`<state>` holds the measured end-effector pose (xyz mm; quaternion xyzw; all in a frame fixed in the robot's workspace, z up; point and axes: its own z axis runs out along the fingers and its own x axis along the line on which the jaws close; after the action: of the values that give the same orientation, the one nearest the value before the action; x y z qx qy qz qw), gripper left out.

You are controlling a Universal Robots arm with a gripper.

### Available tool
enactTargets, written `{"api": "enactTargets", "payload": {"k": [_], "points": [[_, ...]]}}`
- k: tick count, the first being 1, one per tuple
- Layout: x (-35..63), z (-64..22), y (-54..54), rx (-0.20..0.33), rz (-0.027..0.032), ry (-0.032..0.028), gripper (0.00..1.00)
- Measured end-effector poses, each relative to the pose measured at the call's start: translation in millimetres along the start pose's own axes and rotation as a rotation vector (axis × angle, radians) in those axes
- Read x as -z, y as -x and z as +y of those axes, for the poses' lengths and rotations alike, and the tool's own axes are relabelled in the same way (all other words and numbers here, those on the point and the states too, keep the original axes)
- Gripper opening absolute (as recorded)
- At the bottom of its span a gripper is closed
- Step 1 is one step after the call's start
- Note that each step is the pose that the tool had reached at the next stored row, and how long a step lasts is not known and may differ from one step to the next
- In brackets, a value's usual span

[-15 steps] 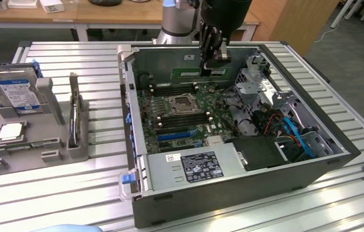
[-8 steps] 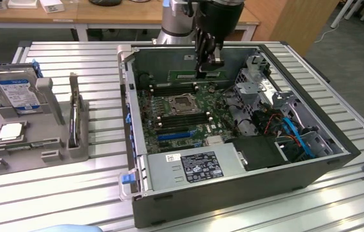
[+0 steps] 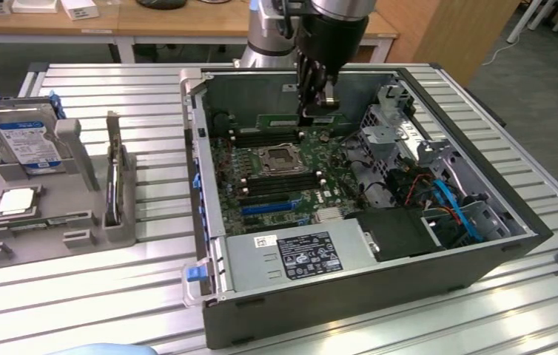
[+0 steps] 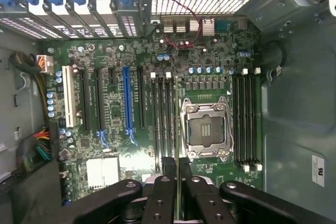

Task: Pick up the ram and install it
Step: 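Insert the ram into the slot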

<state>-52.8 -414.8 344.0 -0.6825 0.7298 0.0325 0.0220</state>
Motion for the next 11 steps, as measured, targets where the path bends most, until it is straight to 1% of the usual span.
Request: {"api": "enactTargets", "payload": {"k": [11], "points": [[-20.1, 0.1, 3.5, 0.000, 0.0003, 0.0001, 0.14]]}}
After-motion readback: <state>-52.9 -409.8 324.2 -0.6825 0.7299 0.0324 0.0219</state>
